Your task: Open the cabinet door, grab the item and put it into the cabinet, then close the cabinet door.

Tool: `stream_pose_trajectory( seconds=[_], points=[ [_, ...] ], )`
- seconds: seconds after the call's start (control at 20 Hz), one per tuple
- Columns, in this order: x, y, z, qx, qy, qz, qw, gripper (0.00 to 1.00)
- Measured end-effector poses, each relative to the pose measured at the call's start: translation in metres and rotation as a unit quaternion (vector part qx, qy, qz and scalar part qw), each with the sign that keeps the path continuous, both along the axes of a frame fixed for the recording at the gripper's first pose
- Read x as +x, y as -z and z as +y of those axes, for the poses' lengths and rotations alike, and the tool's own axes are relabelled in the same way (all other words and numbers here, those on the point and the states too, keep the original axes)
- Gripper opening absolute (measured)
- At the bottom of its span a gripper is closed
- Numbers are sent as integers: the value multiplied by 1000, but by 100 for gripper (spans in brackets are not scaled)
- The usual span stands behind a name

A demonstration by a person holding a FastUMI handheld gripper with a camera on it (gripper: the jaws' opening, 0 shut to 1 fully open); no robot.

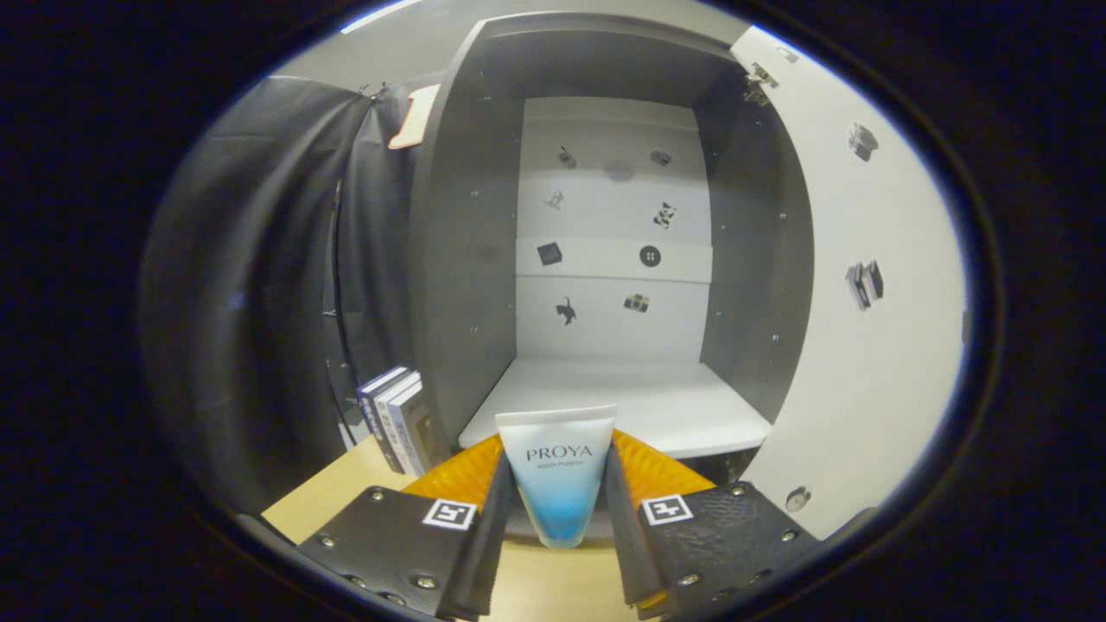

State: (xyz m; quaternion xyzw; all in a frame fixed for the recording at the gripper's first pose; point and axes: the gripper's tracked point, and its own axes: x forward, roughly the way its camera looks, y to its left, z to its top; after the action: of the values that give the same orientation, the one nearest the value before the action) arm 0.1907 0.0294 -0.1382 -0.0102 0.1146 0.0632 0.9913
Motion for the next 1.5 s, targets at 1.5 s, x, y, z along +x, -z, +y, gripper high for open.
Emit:
stream_pose_trajectory(
  seconds=[1.5],
  points=[
    [145, 18, -33, 31, 42, 1, 999, 58]
  ],
)
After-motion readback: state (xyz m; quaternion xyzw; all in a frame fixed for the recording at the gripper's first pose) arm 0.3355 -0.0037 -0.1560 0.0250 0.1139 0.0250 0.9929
